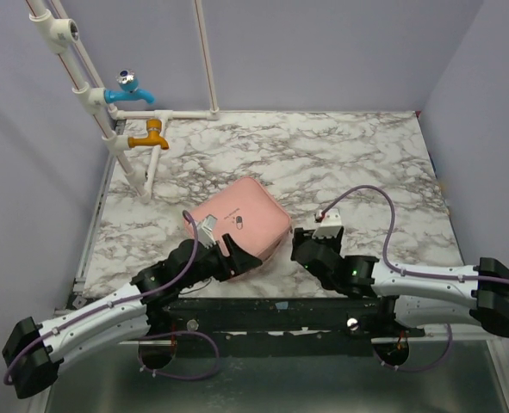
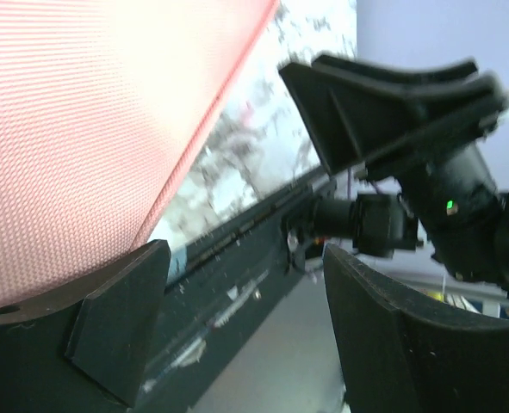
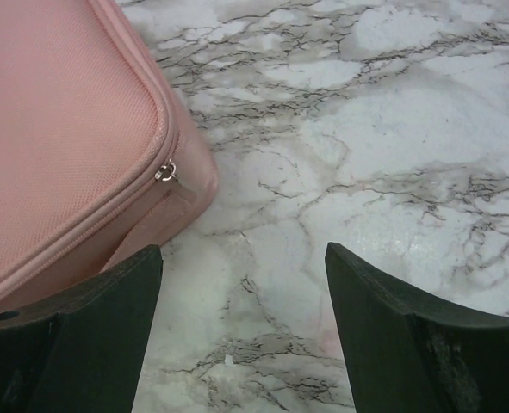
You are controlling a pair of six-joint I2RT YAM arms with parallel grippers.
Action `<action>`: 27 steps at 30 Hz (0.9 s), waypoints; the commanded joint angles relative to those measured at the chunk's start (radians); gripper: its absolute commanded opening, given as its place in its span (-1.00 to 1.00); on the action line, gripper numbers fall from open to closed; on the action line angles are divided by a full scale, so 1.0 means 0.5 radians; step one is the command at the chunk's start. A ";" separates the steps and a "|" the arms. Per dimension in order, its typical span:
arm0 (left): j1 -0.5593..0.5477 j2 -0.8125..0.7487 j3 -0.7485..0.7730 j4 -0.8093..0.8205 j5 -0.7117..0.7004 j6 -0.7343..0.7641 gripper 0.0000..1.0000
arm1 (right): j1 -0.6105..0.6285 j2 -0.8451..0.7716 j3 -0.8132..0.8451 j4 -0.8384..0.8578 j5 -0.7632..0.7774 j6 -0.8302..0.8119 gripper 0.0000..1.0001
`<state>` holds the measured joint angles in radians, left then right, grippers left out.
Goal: Organize the medicine kit
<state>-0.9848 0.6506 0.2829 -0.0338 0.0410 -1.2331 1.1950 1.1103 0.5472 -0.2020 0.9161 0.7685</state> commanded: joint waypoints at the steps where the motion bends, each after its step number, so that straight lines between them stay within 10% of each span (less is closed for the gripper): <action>1: 0.266 -0.036 -0.084 -0.254 -0.030 0.238 0.50 | -0.043 -0.012 -0.103 0.377 -0.166 -0.329 0.58; 27: 0.776 -0.009 0.045 -0.354 0.192 0.506 0.51 | -0.230 0.459 -0.161 1.461 -0.663 -0.827 0.35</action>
<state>-0.6022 0.6731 0.2806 -0.1684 0.1070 -0.9977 1.0824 1.3090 0.4412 0.4095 0.5880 0.3733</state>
